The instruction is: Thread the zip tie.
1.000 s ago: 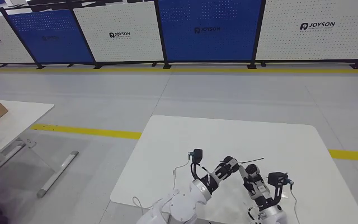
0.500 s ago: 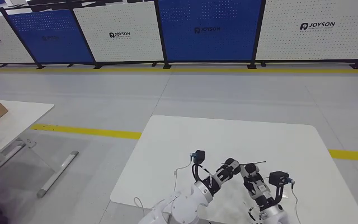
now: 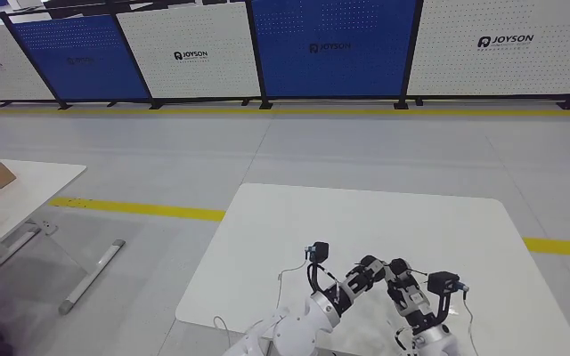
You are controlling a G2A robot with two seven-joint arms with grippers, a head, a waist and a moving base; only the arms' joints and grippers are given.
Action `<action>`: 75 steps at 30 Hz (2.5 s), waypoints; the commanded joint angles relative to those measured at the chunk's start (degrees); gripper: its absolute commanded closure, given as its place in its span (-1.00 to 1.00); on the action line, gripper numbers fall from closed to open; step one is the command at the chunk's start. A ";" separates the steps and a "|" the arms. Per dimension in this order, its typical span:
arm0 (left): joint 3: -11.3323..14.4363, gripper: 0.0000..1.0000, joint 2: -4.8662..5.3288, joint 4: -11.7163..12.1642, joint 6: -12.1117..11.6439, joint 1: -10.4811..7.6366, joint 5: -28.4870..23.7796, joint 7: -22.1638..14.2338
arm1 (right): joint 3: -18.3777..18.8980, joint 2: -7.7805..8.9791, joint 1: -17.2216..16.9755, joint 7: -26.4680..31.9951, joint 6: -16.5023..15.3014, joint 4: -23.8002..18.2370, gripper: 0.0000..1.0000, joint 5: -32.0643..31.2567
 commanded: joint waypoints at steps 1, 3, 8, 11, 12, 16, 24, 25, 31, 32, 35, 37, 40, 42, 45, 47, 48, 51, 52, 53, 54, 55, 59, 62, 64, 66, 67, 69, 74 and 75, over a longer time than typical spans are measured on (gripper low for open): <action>0.19 1.00 -0.05 0.13 -0.01 -0.02 0.07 0.02 | 0.03 -0.03 0.00 -0.07 -0.12 0.01 0.58 -0.12; 0.27 1.00 -0.09 0.21 -0.05 -0.05 0.07 0.08 | 0.06 -0.05 -0.01 -0.01 -0.20 0.00 0.58 -0.26; 0.35 1.00 -0.20 0.42 0.06 -0.18 -0.08 0.50 | 0.04 -0.09 -0.13 0.42 -0.37 -0.02 0.56 -0.89; 0.39 1.00 -0.25 0.47 0.16 -0.23 -0.01 0.63 | 0.04 -0.13 -0.13 0.66 -0.51 0.03 0.54 -0.99; 0.39 1.00 -0.26 0.49 0.20 -0.24 0.00 0.70 | 0.04 -0.13 -0.14 0.72 -0.55 0.03 0.54 -1.07; 0.33 1.00 -0.34 0.56 0.25 -0.28 -0.22 1.09 | -0.01 -0.15 -0.27 1.09 -0.60 -0.04 0.52 -1.67; 0.17 1.00 -0.41 0.62 0.11 -0.28 -0.21 1.32 | -0.17 -0.31 -0.26 0.80 -0.49 0.18 0.50 -1.89; 0.15 1.00 -0.42 0.61 0.10 -0.26 -0.17 1.34 | -0.15 -0.32 -0.31 0.63 -0.54 0.16 0.50 -1.82; 0.17 1.00 -0.43 0.78 -0.13 -0.12 0.17 1.24 | 0.10 -0.40 -0.54 0.00 -0.91 -0.02 0.50 -1.65; 0.21 1.00 -0.43 0.82 -0.13 -0.11 0.29 1.23 | 0.12 -0.41 -0.57 -0.07 -0.97 -0.04 0.52 -1.66; 0.35 1.00 -0.45 0.87 -0.17 -0.07 0.83 1.35 | 0.17 -0.45 -0.67 -0.29 -1.09 -0.09 0.58 -1.67; 0.44 1.00 -0.46 0.88 -0.17 0.01 1.22 1.51 | 0.19 -0.47 -0.72 -0.35 -1.15 -0.15 0.62 -1.71; 0.47 1.00 -0.48 0.90 -0.15 0.08 1.45 1.63 | 0.22 -0.51 -0.77 -0.40 -1.23 -0.19 0.70 -1.76; 0.47 1.00 -0.49 0.91 -0.18 0.12 1.50 1.67 | 0.23 -0.53 -0.80 -0.39 -1.29 -0.21 0.70 -1.77; 0.46 1.00 -0.50 0.94 -0.20 0.17 1.63 1.73 | 0.26 -0.56 -0.83 -0.32 -1.34 -0.22 0.74 -1.76; 0.46 1.00 -0.51 0.95 -0.19 0.21 1.74 1.77 | 0.29 -0.58 -0.88 -0.31 -1.39 -0.23 0.76 -1.76; 0.46 1.00 -0.52 0.94 -0.18 0.22 1.78 1.79 | 0.30 -0.59 -0.91 -0.31 -1.43 -0.23 0.78 -1.78; 0.49 1.00 -0.54 0.98 -0.17 0.26 1.90 1.82 | 0.37 -0.61 -1.01 -0.30 -1.55 -0.28 0.82 -1.87; 0.51 1.00 -0.55 1.00 -0.17 0.26 1.95 1.83 | 0.39 -0.61 -1.05 -0.31 -1.59 -0.31 0.86 -1.88; 0.53 1.00 -0.56 1.02 -0.17 0.26 2.01 1.84 | 0.43 -0.62 -1.10 -0.33 -1.67 -0.34 0.92 -1.90; 0.53 1.00 -0.57 1.03 -0.17 0.27 2.05 1.87 | 0.46 -0.62 -1.12 -0.34 -1.71 -0.35 1.00 -1.93; 0.54 1.00 -0.58 1.03 -0.18 0.27 2.09 1.90 | 0.49 -0.63 -1.15 -0.36 -1.75 -0.36 1.00 -1.96; 0.55 1.00 -0.61 1.05 -0.22 0.31 2.19 2.06 | 0.56 -0.65 -1.25 -0.49 -1.67 -0.37 1.00 -2.39; 0.44 1.00 -0.66 1.12 -0.34 0.35 1.80 2.23 | 0.54 -0.69 -1.27 -0.54 -1.68 -0.32 1.00 -2.48; 0.36 1.00 -0.68 1.04 -0.66 0.38 1.66 2.40 | 0.51 -0.72 -1.23 -0.40 -1.69 -0.12 1.00 -2.52; 0.25 1.00 -0.68 0.69 -1.22 0.50 1.56 2.67 | 0.45 -0.75 -1.12 -0.23 -1.57 0.08 1.00 -2.62; 0.15 1.00 -0.68 0.44 -1.63 0.66 1.47 2.86 | 0.38 -0.77 -1.04 -0.12 -1.50 0.19 1.00 -2.67; -0.01 1.00 -0.65 0.11 -2.07 0.89 1.42 3.01 | 0.29 -0.81 -0.94 0.00 -1.45 0.30 1.00 -2.73; -0.31 1.00 -0.59 -0.49 -2.69 1.32 1.43 3.05 | 0.10 -0.88 -0.78 0.29 -1.24 0.50 1.00 -3.18; -0.34 1.00 -0.58 -0.55 -2.70 1.35 1.48 3.03 | 0.07 -0.89 -0.77 0.30 -1.21 0.52 1.00 -3.20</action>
